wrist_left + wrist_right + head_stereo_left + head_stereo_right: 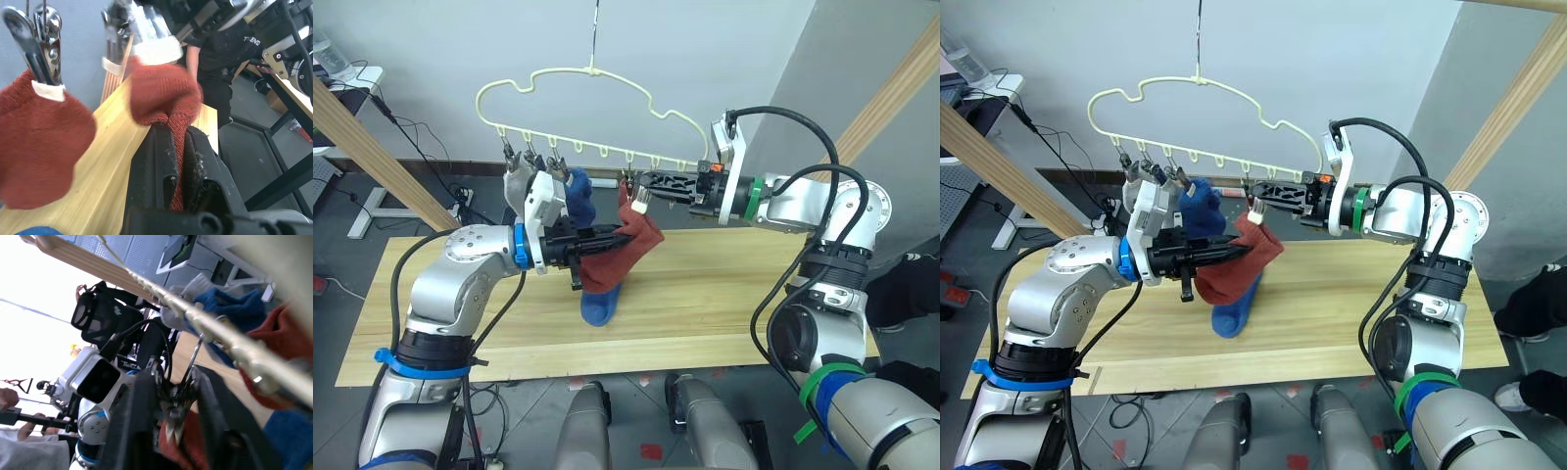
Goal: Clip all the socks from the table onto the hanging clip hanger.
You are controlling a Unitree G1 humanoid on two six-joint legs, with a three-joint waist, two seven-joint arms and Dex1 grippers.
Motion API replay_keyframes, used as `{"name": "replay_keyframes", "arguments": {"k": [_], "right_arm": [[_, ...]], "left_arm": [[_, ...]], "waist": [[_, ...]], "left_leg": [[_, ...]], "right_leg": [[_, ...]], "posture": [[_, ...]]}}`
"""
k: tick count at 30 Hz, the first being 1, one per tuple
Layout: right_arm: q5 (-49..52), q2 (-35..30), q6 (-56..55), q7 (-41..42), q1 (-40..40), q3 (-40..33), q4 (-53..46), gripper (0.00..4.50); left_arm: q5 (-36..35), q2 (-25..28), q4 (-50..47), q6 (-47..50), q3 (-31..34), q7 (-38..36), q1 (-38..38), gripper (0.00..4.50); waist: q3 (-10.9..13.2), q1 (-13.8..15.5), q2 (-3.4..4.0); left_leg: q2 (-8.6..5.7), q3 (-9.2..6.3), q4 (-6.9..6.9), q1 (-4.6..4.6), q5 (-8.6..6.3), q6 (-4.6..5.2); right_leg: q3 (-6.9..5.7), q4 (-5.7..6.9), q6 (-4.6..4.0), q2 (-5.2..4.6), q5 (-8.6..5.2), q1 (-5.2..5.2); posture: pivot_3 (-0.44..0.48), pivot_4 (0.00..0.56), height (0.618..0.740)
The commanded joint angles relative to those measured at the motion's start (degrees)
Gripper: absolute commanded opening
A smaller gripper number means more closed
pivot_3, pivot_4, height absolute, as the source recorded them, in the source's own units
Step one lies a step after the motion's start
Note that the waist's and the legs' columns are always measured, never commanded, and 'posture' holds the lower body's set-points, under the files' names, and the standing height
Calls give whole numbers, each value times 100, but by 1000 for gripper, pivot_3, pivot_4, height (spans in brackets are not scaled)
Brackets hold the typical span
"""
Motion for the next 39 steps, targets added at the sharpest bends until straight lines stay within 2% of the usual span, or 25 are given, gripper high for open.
{"name": "replay_keyframes", "arguments": {"k": [1, 6, 8, 10, 13, 16, 24, 28, 31, 33, 37, 39], "right_arm": [[273, -40, 45, -3, -37, 1, -123, 2738], [222, -78, 45, -39, -11, -16, -195, 4399], [-50, -599, -94, 276, 254, 384, -908, 4454], [-168, -1042, -83, 493, 500, 676, -1333, 4500], [-415, -1511, -361, 862, 791, 1189, -1794, 4500], [-771, -1931, -939, 1175, 1217, 1595, -2546, 4500], [-1827, -2419, -2286, 1293, 2301, 2065, -3610, 4500], [-2388, -2672, -2943, 1496, 2619, 2372, -3854, 4500], [-3345, -2814, -4075, 1410, 3375, 2582, -4203, 4500], [-3716, -2777, -4574, 1407, 3742, 2703, -4303, 4500], [-4051, -2411, -4984, 1259, 4045, 2727, -4217, 4500], [-4325, -2386, -5194, 1300, 4056, 2858, -4123, 4500]], "left_arm": [[-36, -22, -118, -71, 68, -3, -93, 0], [-47, -97, -91, -38, 90, 93, -166, 0], [10, -176, 30, -52, 64, 182, -238, 0], [33, -254, 175, -12, 64, 264, -308, 678], [45, -321, 304, 12, 61, 337, -371, 1324], [85, -375, 508, -94, 79, 304, -326, 2176], [-162, 37, 263, -14, 543, 81, 358, 4431], [-366, 193, 27, 144, 790, 97, 587, 4473], [-743, 625, -241, 398, 1646, 117, 1194, 4473], [-723, 774, -300, 327, 1901, 168, 1534, 4473], [-678, 751, -469, 234, 2076, 304, 2006, 4473], [-585, 617, -516, 173, 2166, 640, 2124, 4473]], "waist": [[0, 4, 0], [0, 4, 0], [2, 26, 4], [4, 46, 6], [5, 23, 6], [6, 1, 7], [21, -55, 11], [29, -43, 14], [30, -40, 14], [33, -46, 18], [40, -19, 28], [41, 5, 29]], "left_leg": [[0, -1, 0, 0, 0, 0], [0, -2, 2, 0, 0, 0], [0, -3, 1, 0, 0, 0], [-4, -13, 1, -6, 0, 0], [-10, -6, 2, -7, 0, 0], [-7, -7, 1, -6, 0, 0], [3, -7, 2, 1, 0, 0], [0, -3, 5, 2, 0, -1], [3, -3, 1, 2, 0, -1], [6, 0, -7, 2, 0, -1], [3, 4, -3, 3, 0, -2], [2, 4, 3, 4, 1, -2]], "right_leg": [[-1, 1, 0, 0, 0, 0], [-1, 1, 0, 0, 0, 1], [-2, 1, 0, 0, 0, 1], [-10, -4, 1, -2, -1, 3], [-3, -11, 2, -7, 0, 4], [-3, -10, 3, -5, 0, 3], [0, -1, 3, 4, -1, 0], [3, -2, 4, 0, -2, 1], [3, -10, 4, 0, -3, 2], [3, -13, 2, 1, -10, -3], [6, -8, -1, -3, -13, -4], [7, -4, 1, -5, -12, -3]], "posture": [[11, 295, 740], [15, 299, 740], [13, 300, 740], [9, 302, 740], [8, 305, 740], [-6, 311, 740], [-26, 328, 740], [-21, 332, 740], [-14, 333, 740], [-7, 332, 740], [7, 329, 740], [17, 323, 740]]}}
